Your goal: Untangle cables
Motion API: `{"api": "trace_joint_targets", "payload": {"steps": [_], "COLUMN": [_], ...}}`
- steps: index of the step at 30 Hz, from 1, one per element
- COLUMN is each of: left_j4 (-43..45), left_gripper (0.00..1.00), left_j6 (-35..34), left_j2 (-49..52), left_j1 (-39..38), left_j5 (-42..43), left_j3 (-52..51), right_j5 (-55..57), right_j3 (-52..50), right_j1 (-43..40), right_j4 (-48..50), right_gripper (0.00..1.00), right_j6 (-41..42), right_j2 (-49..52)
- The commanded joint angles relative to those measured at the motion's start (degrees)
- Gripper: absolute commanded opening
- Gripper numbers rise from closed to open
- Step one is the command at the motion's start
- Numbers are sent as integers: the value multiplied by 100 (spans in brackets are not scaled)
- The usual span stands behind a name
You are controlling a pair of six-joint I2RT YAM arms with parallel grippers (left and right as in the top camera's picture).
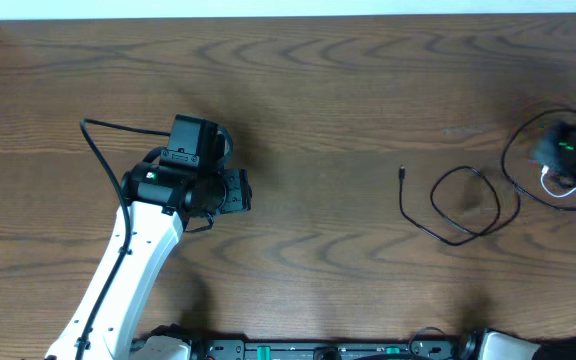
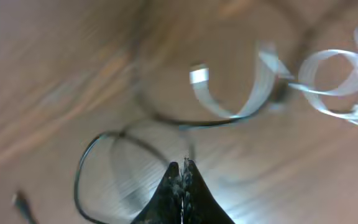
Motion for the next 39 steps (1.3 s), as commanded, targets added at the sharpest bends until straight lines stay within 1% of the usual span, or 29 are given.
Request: {"api": "trace_joint_targets", "payload": {"steps": [1,2,4,5,6,7,9,10,12,16,20,25,26,27,31,36,39], "left_j4": [-20,-20,-20,-20,-20,-20,-22,-22,-22,-22,-22,-20,-20,-20,-22,-20,-20], "left_gripper": [60,60,60,60,60,60,60,60,60,60,60,60,60,60,60,60,60], "left_j6": [28,28,28,28,28,26,24,9,7,9,9,9,9,9,9,9,11], "left_j2": [7,7,7,7,7,7,7,7,7,7,7,7,7,7,7,7,7], "left_j1": [-7,-7,-7,-7,-7,-7,-7,-7,-7,-7,-7,-7,-7,-7,-7,-7,-7], "left_j5": [-55,-55,-55,-55,-55,-55,-55,-55,-55,-55,-55,-55,-55,-55,-55,-55,-57], "left_j3": [-68,-68,-68,-68,-68,-68,-68,-68,-68,-68,-68,-68,-68,-68,-68,-68,-68], "right_j5": [146,-13,-595,-1421,-1853,-2389,-2610,-2614,-2618,-2616,-2618,-2618,-2616,-2608,-2594,-2594,-2594], "right_j3": [24,22,17,17,13,7,-9,-22,-59,-284,-828,-1644,-1976,-2109,-2579,-3163,-3421], "right_j1": [-752,-898,-1069,-1078,-1034,-914,-713,-522,-243,376,931,1469,1683,1757,1974,2153,2179], "right_j4": [61,83,144,168,155,42,-160,-334,-584,-1010,-922,-264,258,483,1224,2031,2332], "right_gripper": [1,1,6,18,24,36,47,54,59,61,61,61,59,58,53,52,50], "right_j6": [643,645,479,-35,-289,-645,-855,-927,-968,-968,-960,-813,-817,-820,-815,-813,-804], "right_j2": [-90,-70,-24,20,55,109,173,229,317,540,688,693,693,693,693,693,693]}}
